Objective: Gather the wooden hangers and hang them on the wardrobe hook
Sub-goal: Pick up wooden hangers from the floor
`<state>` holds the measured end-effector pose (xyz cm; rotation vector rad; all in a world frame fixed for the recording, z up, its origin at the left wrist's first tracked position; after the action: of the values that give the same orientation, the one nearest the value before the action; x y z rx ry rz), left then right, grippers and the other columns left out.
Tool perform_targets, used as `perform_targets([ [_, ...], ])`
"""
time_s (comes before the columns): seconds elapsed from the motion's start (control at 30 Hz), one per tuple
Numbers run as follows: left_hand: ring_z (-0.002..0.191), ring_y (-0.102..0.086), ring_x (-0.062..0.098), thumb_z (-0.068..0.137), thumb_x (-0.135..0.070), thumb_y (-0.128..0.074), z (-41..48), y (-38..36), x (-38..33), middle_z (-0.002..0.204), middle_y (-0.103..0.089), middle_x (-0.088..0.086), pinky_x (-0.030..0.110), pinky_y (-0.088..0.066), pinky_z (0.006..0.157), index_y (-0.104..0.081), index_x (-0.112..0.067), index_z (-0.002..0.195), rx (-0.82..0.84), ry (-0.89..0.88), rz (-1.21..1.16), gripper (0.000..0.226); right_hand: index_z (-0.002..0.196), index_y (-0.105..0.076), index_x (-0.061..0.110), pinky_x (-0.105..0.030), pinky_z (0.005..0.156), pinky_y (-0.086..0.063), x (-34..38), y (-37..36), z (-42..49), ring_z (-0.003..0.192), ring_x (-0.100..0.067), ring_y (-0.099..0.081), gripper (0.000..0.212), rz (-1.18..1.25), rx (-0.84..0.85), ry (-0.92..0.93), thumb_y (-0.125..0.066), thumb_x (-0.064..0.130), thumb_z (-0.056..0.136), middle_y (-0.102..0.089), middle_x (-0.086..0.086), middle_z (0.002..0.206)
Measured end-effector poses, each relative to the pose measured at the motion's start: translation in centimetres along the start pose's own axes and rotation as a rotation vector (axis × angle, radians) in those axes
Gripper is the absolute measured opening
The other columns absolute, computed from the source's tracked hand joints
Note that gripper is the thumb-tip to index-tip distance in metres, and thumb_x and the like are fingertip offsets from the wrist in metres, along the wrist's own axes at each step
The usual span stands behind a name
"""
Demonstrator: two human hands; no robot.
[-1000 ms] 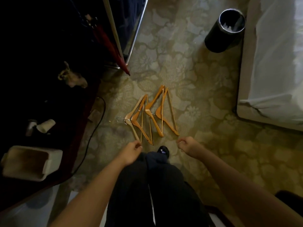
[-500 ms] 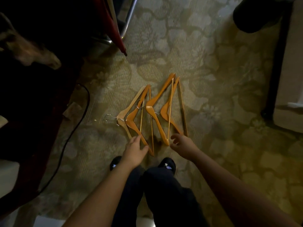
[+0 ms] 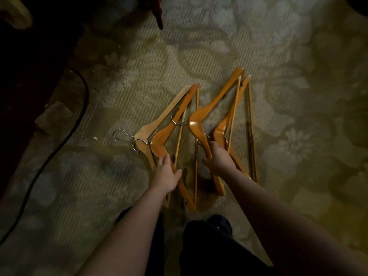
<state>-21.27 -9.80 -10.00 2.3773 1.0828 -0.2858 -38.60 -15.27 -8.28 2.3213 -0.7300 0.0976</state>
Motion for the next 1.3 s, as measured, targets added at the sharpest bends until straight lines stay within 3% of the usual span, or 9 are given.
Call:
perform_targets([
  [0.13, 0.145, -0.008, 0.031, 0.092, -0.03, -0.052, 3.1, -0.1, 1.5, 0.159, 0.005, -0.001, 0.05, -0.026, 0.112, 0.002, -0.024, 0.149, -0.058, 0.037, 0.012, 0.079, 0.142, -0.023, 0.027, -0.041, 0.089, -0.053, -0.4, -2.1, 2.7, 0.109, -0.024, -0.056, 0.066, 0.049, 0.006, -0.017, -0.059, 0.018, 0.087, -0.045, -0.009, 0.132],
  [0.27, 0.145, -0.011, 0.029, 0.091, -0.03, -0.053, 4.5, 0.0, 2.2, 0.158, 0.009, -0.003, 0.047, -0.029, 0.111, 0.002, -0.022, 0.149, -0.076, 0.028, 0.045, 0.08, 0.148, -0.004, 0.027, -0.038, 0.091, -0.051, -0.4, -3.4, 4.2, 0.114, -0.024, -0.054, 0.081, 0.069, 0.007, -0.042, -0.057, 0.015, 0.088, -0.042, -0.01, 0.136],
  [0.37, 0.145, -0.01, 0.028, 0.091, -0.029, -0.053, 4.6, 0.1, 1.9, 0.158, 0.011, -0.003, 0.045, -0.03, 0.111, 0.0, -0.021, 0.149, -0.096, 0.008, 0.058, 0.079, 0.145, -0.019, 0.026, -0.033, 0.081, -0.049, -0.5, -3.0, 4.3, 0.107, -0.021, -0.056, 0.069, 0.052, -0.083, 0.0, -0.056, 0.01, 0.088, -0.049, -0.008, 0.127],
  [0.47, 0.146, -0.007, 0.027, 0.092, -0.028, -0.052, 4.3, 0.1, 2.0, 0.158, 0.012, -0.003, 0.045, -0.028, 0.112, -0.001, -0.021, 0.149, -0.083, 0.022, 0.053, 0.077, 0.13, -0.038, 0.02, -0.036, 0.076, -0.055, -0.3, -2.1, 3.3, 0.093, -0.018, -0.061, 0.043, 0.048, -0.186, 0.07, -0.052, 0.01, 0.09, -0.057, -0.004, 0.113],
  [0.6, 0.146, -0.01, 0.027, 0.092, -0.025, -0.053, 3.2, 0.3, 2.4, 0.159, 0.005, -0.001, 0.044, -0.024, 0.114, -0.003, -0.02, 0.149, -0.077, 0.047, -0.067, 0.076, 0.107, -0.046, 0.021, -0.035, 0.068, -0.056, -0.4, -0.9, 1.0, 0.075, -0.012, -0.06, 0.014, 0.094, -0.258, 0.079, -0.048, 0.021, 0.093, -0.057, 0.005, 0.09],
  [0.83, 0.142, -0.021, 0.032, 0.089, -0.019, -0.057, 2.5, 0.7, 5.9, 0.156, -0.015, 0.01, 0.046, -0.029, 0.111, -0.007, -0.017, 0.149, -0.2, 0.197, -0.216, 0.079, 0.104, -0.049, 0.024, -0.02, 0.061, -0.044, -2.3, -0.9, -0.5, 0.076, -0.006, -0.057, 0.013, 0.183, -0.323, 0.049, -0.053, 0.022, 0.091, -0.057, 0.009, 0.088],
  [0.93, 0.138, -0.031, 0.033, 0.089, -0.015, -0.057, 3.4, 0.4, 7.2, 0.15, -0.028, 0.014, 0.045, -0.035, 0.108, -0.011, -0.018, 0.148, -0.227, 0.272, -0.339, 0.075, 0.104, -0.051, 0.024, -0.027, 0.075, -0.05, -3.1, -2.1, -0.1, 0.086, -0.009, -0.06, 0.016, 0.228, -0.264, 0.046, -0.055, 0.02, 0.09, -0.06, 0.007, 0.095],
  [1.1, 0.123, -0.05, 0.033, 0.086, -0.006, -0.059, 5.1, 1.5, 8.2, 0.135, -0.049, 0.015, 0.042, -0.043, 0.1, -0.032, -0.012, 0.135, -0.365, 0.368, -0.574, 0.056, 0.105, -0.051, 0.022, -0.039, 0.083, -0.054, -3.6, -3.7, 0.2, 0.09, -0.014, -0.061, 0.016, 0.247, -0.178, 0.022, -0.056, 0.019, 0.09, -0.061, 0.003, 0.096],
  [1.3, 0.115, -0.056, 0.034, 0.086, -0.008, -0.061, 6.4, 2.4, 8.3, 0.122, -0.06, 0.016, 0.043, -0.046, 0.096, -0.051, -0.007, 0.114, -0.384, 0.402, -0.479, 0.03, 0.107, -0.051, 0.022, -0.043, 0.09, -0.052, -2.6, -4.1, 1.3, 0.095, -0.016, -0.061, 0.019, 0.265, -0.146, 0.048, -0.056, 0.018, 0.089, -0.062, 0.002, 0.099],
])
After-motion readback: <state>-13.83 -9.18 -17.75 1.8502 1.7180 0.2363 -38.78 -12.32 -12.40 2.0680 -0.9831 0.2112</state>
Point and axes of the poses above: each hand's wrist, its own z-axis towards the middle knuckle, its own y-axis out of the back of the hand, x = y × z, the point moved 9 cm from there along z, towards the middle knuckle
